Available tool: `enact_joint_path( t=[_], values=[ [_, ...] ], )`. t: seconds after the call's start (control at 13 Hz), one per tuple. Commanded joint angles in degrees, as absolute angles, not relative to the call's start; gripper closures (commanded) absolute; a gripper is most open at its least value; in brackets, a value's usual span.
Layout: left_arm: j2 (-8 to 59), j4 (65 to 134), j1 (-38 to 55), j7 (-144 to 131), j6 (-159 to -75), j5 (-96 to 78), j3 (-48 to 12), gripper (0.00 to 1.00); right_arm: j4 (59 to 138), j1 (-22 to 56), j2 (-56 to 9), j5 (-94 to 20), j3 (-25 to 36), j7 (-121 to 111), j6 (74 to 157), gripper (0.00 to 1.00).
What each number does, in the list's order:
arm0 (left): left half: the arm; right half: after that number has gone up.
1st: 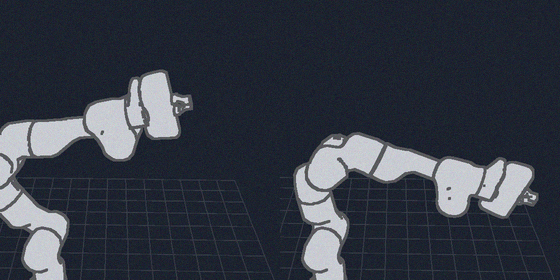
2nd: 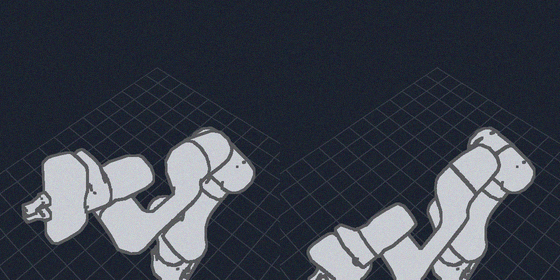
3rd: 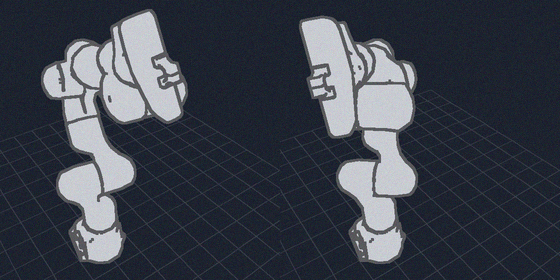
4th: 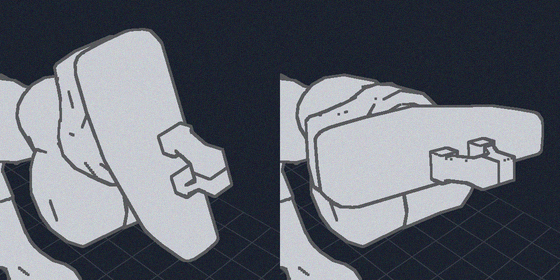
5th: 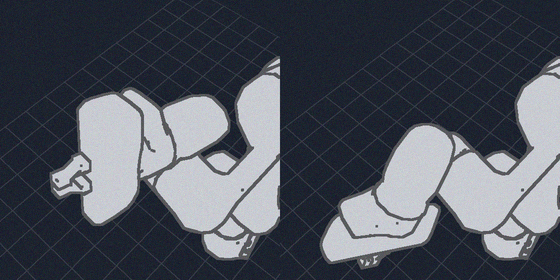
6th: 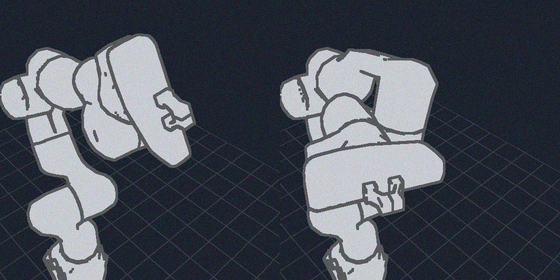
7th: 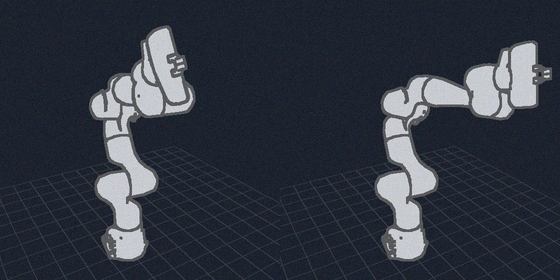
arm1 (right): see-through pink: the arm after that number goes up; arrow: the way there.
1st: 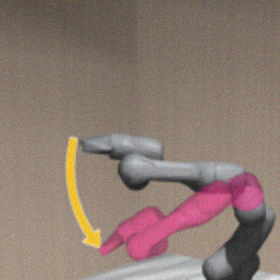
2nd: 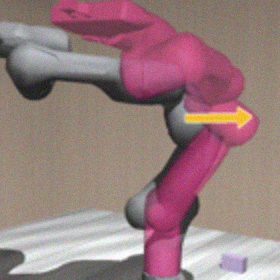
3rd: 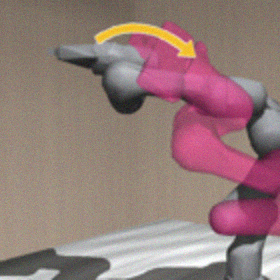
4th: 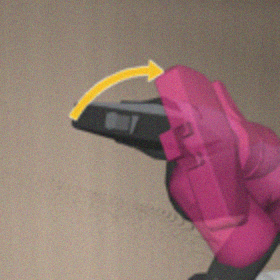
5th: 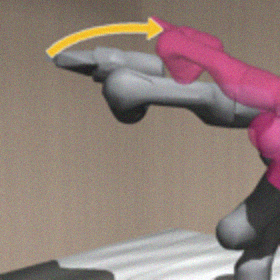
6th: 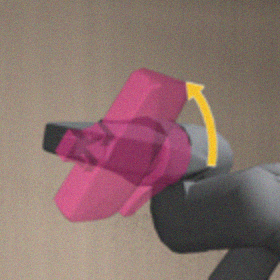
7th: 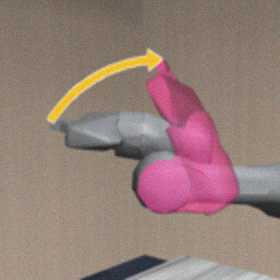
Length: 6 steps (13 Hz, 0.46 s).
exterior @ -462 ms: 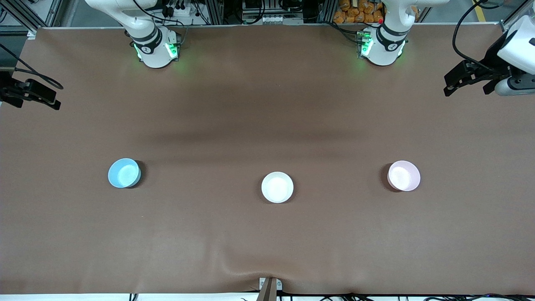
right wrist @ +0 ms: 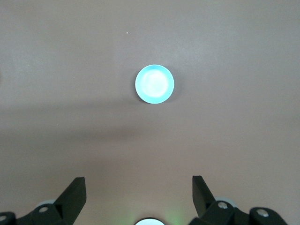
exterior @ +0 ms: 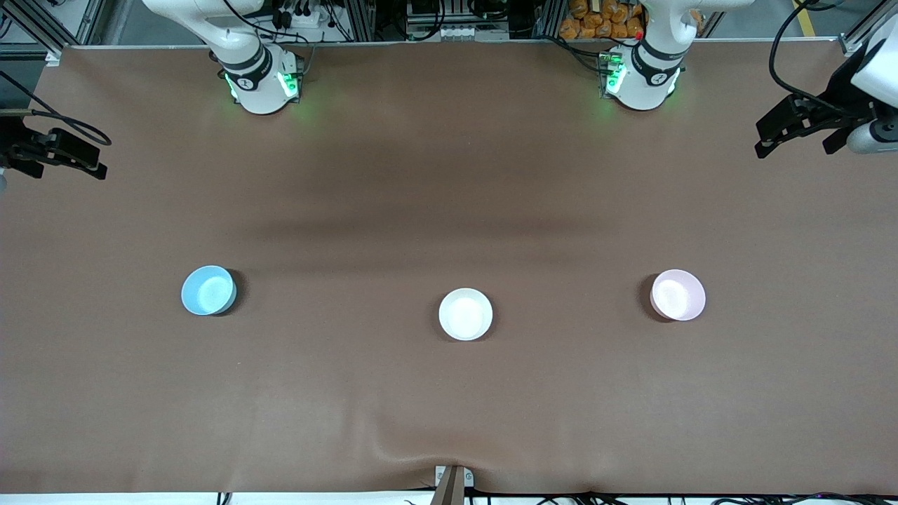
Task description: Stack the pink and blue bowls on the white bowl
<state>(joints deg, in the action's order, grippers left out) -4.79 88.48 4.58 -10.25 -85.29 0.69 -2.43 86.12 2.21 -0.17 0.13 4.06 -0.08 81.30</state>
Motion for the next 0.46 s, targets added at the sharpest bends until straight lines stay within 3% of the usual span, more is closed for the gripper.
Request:
enact_joint_path(
  t=[0.0, 0.38],
  values=[
    [-3.34, 87.1, 4.04, -10.11, -83.85, 1.76, -3.08, 0.0, 86.31, 2.29, 0.53, 0.18, 3.96, -0.44, 80.33, 0.0],
    [-2.9, 87.63, 3.96, -10.28, -83.49, 2.99, -3.16, 0.0, 86.31, 3.43, 0.26, 0.26, 3.96, 0.26, 80.51, 0.0]
  ],
)
